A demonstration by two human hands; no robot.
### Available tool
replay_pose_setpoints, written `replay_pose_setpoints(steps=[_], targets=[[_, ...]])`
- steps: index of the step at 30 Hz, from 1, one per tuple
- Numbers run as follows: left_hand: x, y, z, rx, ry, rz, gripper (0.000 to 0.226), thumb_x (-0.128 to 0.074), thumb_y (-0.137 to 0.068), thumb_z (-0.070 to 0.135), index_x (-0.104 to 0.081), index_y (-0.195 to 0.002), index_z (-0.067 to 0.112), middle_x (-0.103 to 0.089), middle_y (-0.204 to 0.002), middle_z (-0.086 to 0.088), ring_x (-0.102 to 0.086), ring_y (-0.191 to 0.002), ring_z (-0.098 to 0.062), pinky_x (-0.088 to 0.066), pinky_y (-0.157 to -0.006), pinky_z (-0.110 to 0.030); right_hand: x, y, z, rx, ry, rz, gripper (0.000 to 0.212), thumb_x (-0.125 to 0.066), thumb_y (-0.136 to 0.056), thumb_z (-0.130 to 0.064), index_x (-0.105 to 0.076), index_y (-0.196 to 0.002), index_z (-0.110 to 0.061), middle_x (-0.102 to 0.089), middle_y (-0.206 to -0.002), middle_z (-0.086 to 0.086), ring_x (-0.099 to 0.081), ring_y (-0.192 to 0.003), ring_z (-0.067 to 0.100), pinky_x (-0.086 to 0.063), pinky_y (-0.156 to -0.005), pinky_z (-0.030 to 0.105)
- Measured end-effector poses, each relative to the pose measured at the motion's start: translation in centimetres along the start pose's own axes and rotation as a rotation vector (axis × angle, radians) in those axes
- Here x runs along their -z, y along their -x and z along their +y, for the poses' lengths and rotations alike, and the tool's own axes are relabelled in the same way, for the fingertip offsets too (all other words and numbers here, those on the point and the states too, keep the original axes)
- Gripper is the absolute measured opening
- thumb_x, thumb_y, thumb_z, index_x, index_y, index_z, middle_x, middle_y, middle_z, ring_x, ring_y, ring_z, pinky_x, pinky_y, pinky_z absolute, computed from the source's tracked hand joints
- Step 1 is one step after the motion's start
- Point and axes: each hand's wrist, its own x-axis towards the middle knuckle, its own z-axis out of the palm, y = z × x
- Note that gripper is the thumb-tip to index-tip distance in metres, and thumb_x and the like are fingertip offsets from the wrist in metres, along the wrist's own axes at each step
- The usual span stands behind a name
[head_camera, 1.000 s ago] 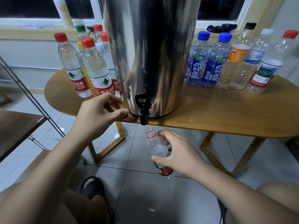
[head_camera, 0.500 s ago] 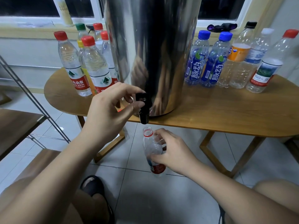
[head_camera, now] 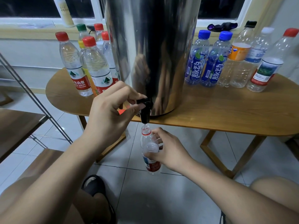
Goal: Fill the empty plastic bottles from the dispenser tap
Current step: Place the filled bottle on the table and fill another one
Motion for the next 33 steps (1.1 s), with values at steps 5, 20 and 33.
replay_pose_setpoints(steps=[5,20,33], targets=[[-0.24,0.24,0.19,-0.02,0.005,0.006,0.01,-0.084,-0.095,0.007,-0.077,-0.102,0.009,-0.066,-0.099,0.003,-0.065,-0.09,-0.014,-0.043,-0.076,-0.02,-0.01,0.09,-0.2,-0.014,0.03,-0.037,0.069,-0.091,-0.078,-0.05,-0.05,-0.133,-0.041,-0.062,-0.129,-0.014,-0.064,-0.111,0.008,-0.061,-0.096,0.039],[-0.23,0.31,0.43,-0.02,0.027,-0.009,0.01,-0.083,-0.096,0.009,-0.075,-0.101,0.006,-0.065,-0.1,0.005,-0.065,-0.09,-0.014,-0.047,-0.073,-0.026,-0.31,0.01,-0.1,-0.021,0.007,-0.009,0.066,-0.091,-0.076,-0.048,-0.051,-0.128,-0.044,-0.063,-0.123,-0.015,-0.064,-0.107,0.004,-0.06,-0.095,0.037],[-0.13,0.42,0.77,-0.011,0.028,-0.019,0.018,-0.088,-0.091,0.007,-0.075,-0.104,0.008,-0.066,-0.1,0.003,-0.067,-0.088,-0.017,-0.049,-0.072,-0.025,-0.12,-0.12,-0.22,-0.03,0.016,-0.016,0.067,-0.09,-0.076,-0.049,-0.051,-0.129,-0.044,-0.063,-0.126,-0.015,-0.065,-0.109,0.007,-0.061,-0.095,0.037]])
